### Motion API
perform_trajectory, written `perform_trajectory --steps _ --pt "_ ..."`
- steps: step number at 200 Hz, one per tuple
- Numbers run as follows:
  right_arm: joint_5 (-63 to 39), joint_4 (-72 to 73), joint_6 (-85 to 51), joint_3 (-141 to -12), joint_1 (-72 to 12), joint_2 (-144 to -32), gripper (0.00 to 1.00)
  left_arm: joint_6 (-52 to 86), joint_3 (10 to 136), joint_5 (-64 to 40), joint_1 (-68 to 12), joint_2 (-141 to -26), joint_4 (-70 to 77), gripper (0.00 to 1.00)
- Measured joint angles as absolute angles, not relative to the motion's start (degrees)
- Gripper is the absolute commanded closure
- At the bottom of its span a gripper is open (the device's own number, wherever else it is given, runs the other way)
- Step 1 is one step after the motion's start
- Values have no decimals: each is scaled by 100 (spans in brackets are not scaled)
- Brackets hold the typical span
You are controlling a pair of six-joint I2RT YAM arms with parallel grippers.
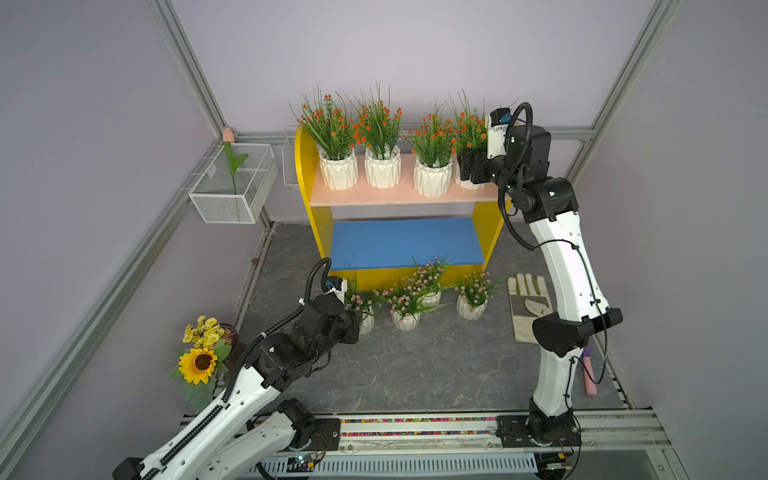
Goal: Place the baby's breath potted plants on the rack by color
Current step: Place the baby's breath potted plant on the rack.
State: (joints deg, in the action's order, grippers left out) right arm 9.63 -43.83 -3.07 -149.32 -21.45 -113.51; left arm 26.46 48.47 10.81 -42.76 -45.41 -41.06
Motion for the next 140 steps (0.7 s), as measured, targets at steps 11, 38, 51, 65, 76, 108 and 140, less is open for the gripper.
perform_trajectory --steps 11,38,51,65,76,108,140 --pt "961 -4377 -307 -14932 -2137 -11351 12 2644 4847 1094 -4276 -4530 -4104 59" --pt "956 -4377 -320 -14932 -2137 -11351 12 2646 4847 1114 -4276 -4499 -4106 58" --pt "947 -4381 -320 -14932 -2137 -11349 12 2646 4847 1116 -4276 -4482 -4104 58" --pt "917 -4399 -322 -14951 -2134 -11349 12 2646 4847 1114 -4276 -4466 -4104 57" --pt "884 -4449 -322 -14980 -2134 -11349 12 2646 4847 1114 -4276 -4460 -4104 57" --pt "718 -4626 -322 -15082 -2112 -11349 12 2646 4847 1116 -4276 -4456 -4104 53" --pt "657 -4681 -320 -15111 -2108 -11349 12 2637 4847 1114 -4276 -4449 -4104 47"
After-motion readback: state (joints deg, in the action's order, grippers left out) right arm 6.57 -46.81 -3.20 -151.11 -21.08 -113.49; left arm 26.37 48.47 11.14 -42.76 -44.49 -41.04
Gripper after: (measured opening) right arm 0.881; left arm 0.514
